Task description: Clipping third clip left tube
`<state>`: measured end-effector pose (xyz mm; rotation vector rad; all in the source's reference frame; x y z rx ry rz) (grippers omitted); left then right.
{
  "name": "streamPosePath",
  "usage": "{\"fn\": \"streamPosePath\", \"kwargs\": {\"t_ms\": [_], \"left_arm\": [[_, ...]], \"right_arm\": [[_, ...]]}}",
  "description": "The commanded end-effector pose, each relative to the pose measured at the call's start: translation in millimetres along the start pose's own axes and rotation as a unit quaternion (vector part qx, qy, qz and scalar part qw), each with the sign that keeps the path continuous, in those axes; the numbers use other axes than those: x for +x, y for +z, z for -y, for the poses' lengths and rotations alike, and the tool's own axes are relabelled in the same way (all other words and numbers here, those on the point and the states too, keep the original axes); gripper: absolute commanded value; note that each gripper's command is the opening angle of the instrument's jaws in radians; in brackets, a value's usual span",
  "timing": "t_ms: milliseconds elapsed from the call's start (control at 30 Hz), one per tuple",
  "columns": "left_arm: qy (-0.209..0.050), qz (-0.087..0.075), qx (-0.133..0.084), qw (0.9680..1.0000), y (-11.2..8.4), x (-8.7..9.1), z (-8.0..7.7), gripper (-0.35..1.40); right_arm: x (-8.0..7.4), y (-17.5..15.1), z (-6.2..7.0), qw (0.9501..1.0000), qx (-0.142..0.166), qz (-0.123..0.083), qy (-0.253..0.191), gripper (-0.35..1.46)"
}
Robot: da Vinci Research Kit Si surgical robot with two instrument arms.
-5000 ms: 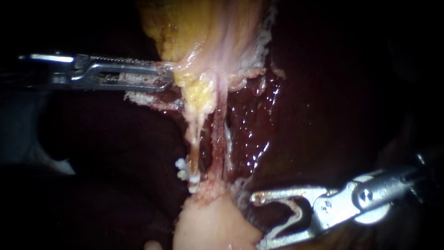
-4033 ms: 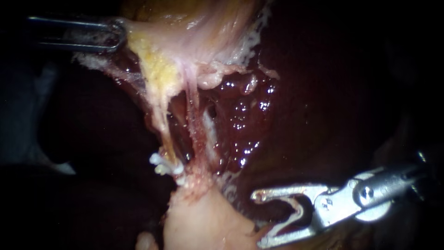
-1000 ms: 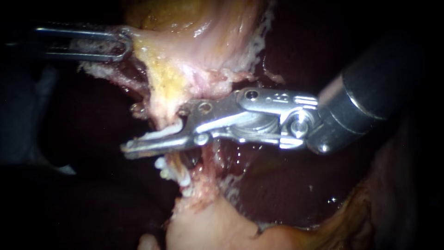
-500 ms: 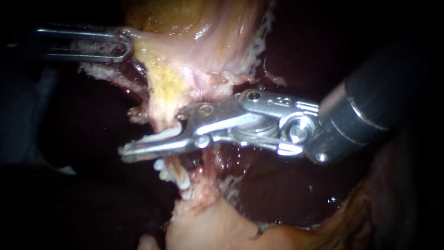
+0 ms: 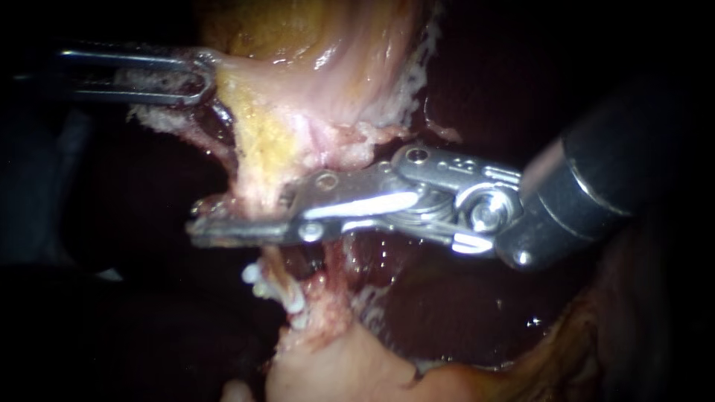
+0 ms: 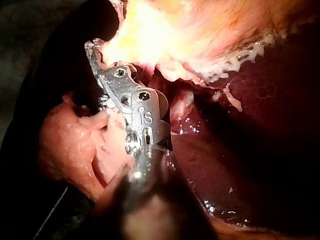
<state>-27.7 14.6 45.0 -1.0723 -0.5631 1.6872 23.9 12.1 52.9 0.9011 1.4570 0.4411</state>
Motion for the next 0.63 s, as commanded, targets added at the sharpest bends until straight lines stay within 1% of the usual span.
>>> {"fn": "streamPosePath", "kwargs": {"t_ms": [33,167,633], "left_arm": [[0.000,0.000,0.000,1.0000,0.0,0.0,0.0,-0.35],[0.000,0.000,0.000,1.0000,0.0,0.0,0.0,-0.35],[0.000,0.000,0.000,1.0000,0.1,0.0,0.0,-0.35]], "right_arm": [[0.0,0.0,-0.1,1.0000,0.003,0.000,0.005,-0.35],[-0.2,-0.1,-0.1,0.9999,0.001,0.012,0.006,-0.35],[-0.2,-0.2,-0.1,0.9999,0.004,0.012,0.005,-0.35]]}}
